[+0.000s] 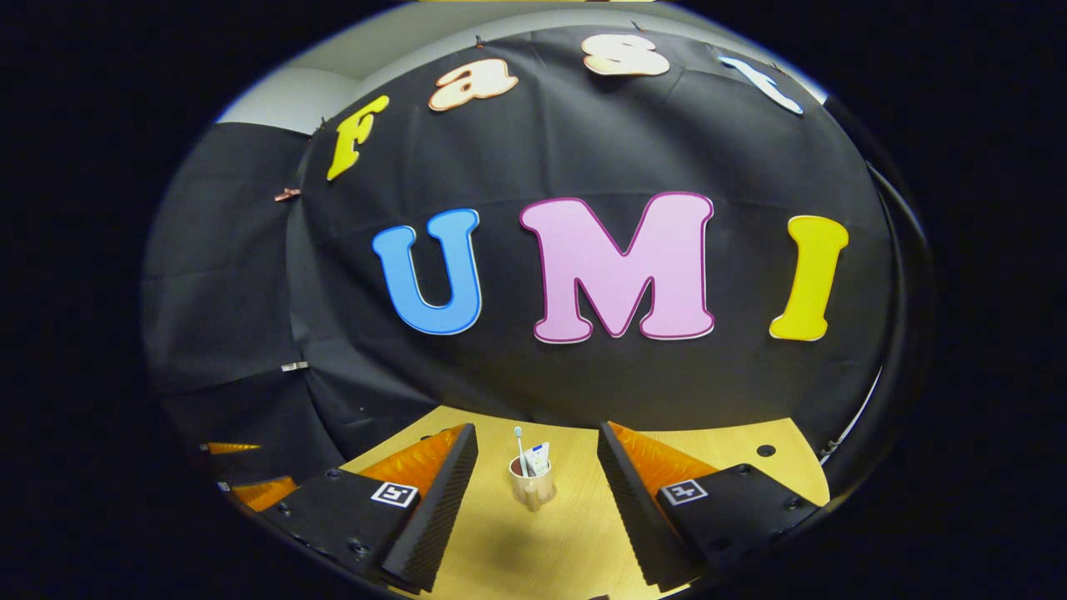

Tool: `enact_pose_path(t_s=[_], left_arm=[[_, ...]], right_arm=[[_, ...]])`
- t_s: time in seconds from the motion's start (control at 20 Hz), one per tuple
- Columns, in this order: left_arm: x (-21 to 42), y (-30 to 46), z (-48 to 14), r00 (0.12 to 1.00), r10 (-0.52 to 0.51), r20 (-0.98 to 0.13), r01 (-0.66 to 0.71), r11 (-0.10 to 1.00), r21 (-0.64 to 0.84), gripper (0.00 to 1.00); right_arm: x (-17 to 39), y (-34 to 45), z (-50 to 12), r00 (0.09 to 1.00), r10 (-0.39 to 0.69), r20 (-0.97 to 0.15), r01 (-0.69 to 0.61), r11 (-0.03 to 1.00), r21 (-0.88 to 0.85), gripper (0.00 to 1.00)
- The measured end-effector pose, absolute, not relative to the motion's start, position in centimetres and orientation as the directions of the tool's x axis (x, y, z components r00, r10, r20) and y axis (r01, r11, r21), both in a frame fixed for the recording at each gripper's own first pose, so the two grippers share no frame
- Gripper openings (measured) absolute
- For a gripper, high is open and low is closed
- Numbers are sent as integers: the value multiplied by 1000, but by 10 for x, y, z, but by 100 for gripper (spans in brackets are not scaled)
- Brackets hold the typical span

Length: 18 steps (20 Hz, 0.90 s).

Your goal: Put the toothbrush and toothpaste on the desktop into the cup, then pick up the cup and place it on the coaster on the desktop.

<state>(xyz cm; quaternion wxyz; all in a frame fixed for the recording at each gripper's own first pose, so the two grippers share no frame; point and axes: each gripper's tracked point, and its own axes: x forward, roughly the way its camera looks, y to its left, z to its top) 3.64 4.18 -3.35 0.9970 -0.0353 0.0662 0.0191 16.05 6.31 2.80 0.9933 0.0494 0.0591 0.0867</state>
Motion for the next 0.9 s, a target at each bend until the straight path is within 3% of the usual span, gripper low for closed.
enact_pose_path(t_s=[0.4, 0.9], left_arm=[[29, 14, -20, 996, -4, -94, 0, 999, -35, 83], [30, 9, -9, 999, -13, -48, 14, 1000, 10, 90]], right_arm=[[109, 33, 38, 991, 121, -53, -115, 987, 110, 95], [99, 33, 42, 994, 102, -29, -98, 990, 98, 96]])
